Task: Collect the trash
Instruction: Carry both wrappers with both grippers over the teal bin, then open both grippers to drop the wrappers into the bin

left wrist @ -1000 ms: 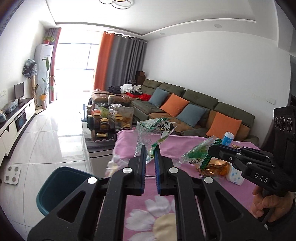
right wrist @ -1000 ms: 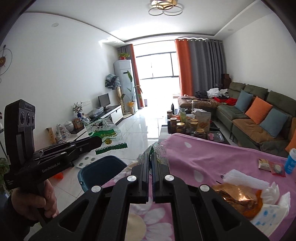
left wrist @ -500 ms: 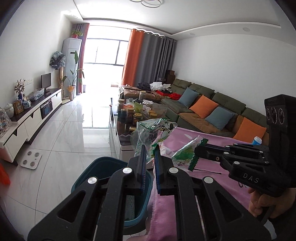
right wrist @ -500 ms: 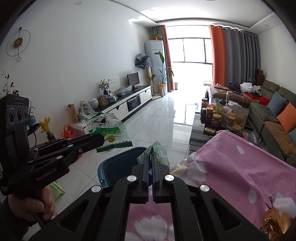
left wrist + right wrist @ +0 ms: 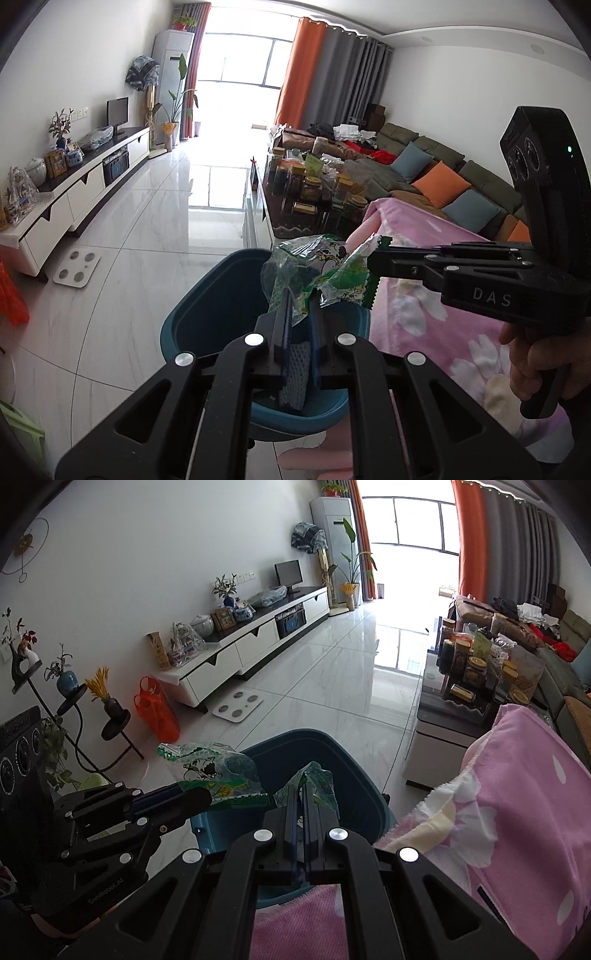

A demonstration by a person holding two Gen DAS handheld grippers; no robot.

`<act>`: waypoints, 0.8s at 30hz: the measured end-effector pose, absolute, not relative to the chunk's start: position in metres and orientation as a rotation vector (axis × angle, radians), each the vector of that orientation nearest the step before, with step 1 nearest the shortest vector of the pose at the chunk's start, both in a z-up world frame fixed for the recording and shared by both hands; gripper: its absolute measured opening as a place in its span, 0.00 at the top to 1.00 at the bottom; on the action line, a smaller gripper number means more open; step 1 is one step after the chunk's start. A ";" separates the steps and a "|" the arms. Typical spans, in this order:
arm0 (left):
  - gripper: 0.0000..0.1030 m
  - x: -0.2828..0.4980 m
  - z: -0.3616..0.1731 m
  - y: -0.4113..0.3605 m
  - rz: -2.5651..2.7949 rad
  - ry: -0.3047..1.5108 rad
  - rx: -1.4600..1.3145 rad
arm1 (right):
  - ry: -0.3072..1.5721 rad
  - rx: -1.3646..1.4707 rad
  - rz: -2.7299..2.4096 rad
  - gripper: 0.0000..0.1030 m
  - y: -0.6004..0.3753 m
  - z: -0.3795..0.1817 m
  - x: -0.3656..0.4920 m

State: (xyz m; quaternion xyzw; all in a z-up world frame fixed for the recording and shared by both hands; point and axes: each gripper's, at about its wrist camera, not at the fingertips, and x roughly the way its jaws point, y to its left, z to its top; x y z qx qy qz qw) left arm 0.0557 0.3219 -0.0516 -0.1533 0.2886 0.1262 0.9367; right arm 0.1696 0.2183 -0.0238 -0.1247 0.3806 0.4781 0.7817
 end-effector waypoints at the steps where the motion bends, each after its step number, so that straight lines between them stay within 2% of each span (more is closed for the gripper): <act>1: 0.91 0.058 -0.057 0.324 0.259 0.599 -0.318 | 0.839 -0.274 1.036 0.99 0.222 -0.028 0.171; 12: 0.90 0.090 -0.123 0.339 0.295 0.719 -0.388 | 0.960 -0.357 1.030 0.98 0.259 -0.061 0.177; 15: 0.85 0.096 -0.135 0.339 0.300 0.736 -0.393 | 0.963 -0.366 1.017 0.96 0.264 -0.062 0.178; 16: 0.80 0.095 -0.137 0.337 0.298 0.735 -0.392 | 0.968 -0.363 1.013 0.95 0.264 -0.063 0.179; 18: 0.67 0.098 -0.140 0.338 0.294 0.740 -0.393 | 0.973 -0.350 1.010 0.84 0.264 -0.064 0.182; 19: 0.62 0.098 -0.139 0.336 0.292 0.735 -0.394 | 0.972 -0.344 1.006 0.83 0.263 -0.064 0.183; 21: 0.59 0.098 -0.135 0.335 0.295 0.722 -0.389 | 0.975 -0.324 1.007 0.81 0.261 -0.064 0.185; 22: 0.50 0.098 -0.133 0.335 0.294 0.715 -0.388 | 0.976 -0.311 1.009 0.78 0.259 -0.063 0.186; 23: 0.43 0.098 -0.131 0.335 0.297 0.706 -0.388 | 0.972 -0.304 1.007 0.71 0.258 -0.062 0.187; 24: 0.31 0.097 -0.128 0.335 0.301 0.694 -0.389 | 0.968 -0.295 1.006 0.64 0.257 -0.061 0.188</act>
